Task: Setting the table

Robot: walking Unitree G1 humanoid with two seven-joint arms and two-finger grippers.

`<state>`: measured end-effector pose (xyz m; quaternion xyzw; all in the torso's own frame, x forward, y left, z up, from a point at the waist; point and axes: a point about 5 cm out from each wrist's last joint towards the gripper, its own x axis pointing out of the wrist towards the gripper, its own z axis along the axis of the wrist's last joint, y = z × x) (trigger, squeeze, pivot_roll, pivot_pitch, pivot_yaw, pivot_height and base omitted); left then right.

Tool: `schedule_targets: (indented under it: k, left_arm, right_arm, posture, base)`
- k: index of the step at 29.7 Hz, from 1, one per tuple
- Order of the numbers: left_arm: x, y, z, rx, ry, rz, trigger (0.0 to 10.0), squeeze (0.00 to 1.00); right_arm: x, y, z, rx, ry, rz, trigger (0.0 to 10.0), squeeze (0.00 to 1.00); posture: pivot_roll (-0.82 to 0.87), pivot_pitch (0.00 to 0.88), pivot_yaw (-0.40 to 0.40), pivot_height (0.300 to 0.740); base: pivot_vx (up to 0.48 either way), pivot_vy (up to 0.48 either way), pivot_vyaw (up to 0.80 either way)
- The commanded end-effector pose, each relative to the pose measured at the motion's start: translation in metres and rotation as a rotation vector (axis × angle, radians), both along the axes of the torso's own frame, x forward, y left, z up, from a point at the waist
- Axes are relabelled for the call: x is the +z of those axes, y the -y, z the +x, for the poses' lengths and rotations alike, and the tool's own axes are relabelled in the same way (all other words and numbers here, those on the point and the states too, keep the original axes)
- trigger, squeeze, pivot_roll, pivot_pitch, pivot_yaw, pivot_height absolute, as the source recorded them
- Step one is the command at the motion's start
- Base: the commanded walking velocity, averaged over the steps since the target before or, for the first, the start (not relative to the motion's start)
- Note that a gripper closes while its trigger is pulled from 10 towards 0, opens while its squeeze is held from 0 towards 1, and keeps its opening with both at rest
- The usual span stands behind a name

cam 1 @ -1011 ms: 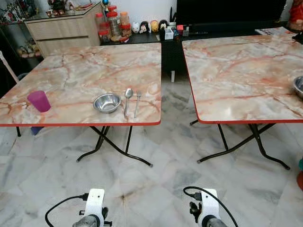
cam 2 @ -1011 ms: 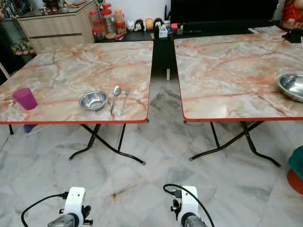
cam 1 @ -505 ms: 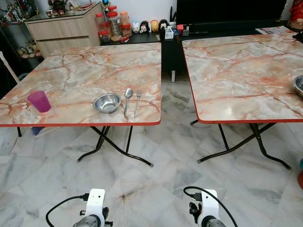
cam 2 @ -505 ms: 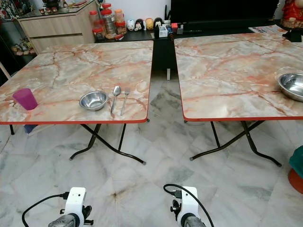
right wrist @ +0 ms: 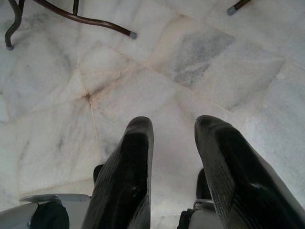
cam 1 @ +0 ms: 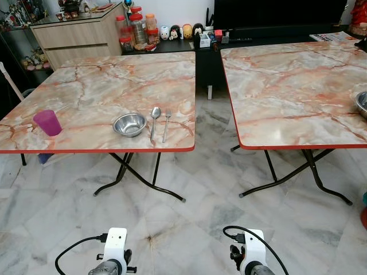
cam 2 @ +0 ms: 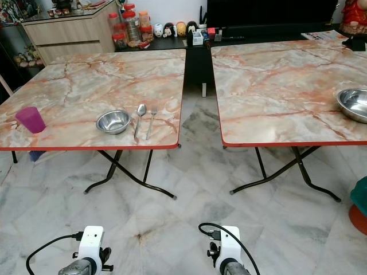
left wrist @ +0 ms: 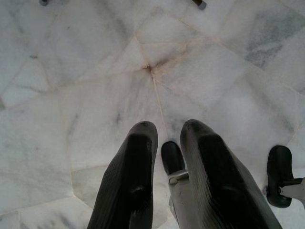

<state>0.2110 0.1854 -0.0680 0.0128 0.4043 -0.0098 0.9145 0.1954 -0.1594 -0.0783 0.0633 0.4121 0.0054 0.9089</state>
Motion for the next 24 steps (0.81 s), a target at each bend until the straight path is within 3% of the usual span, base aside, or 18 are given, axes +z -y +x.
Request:
schedule_targets:
  k: [1, 17, 24]
  left_arm:
    - [-0.0007, -0.0023, -0.0021, 0.004, 0.001, 0.005, 10.0, 0.0]
    - [0.0007, -0.0041, -0.0003, 0.023, 0.013, -0.001, 10.0, 0.0]
    - [0.0014, -0.005, 0.001, 0.023, 0.014, 0.007, 10.0, 0.0]
  right_arm:
    - [0.0011, -0.0023, 0.0023, 0.012, 0.006, 0.002, 10.0, 0.0]
    - [0.0026, -0.0019, 0.0047, 0.012, 0.019, 0.003, 10.0, 0.0]
    - [0.0021, -0.0034, 0.0038, 0.007, 0.017, 0.008, 10.0, 0.0]
  posture:
    - [-0.01, 0.0, 0.087, 0.74]
    - [-0.01, 0.0, 0.085, 0.74]
    - [0.0, 0.0, 0.088, 0.74]
  base:
    - [0.0, 0.0, 0.0]
    - [0.0, 0.0, 0.0]
    - [0.0, 0.457, 0.0]
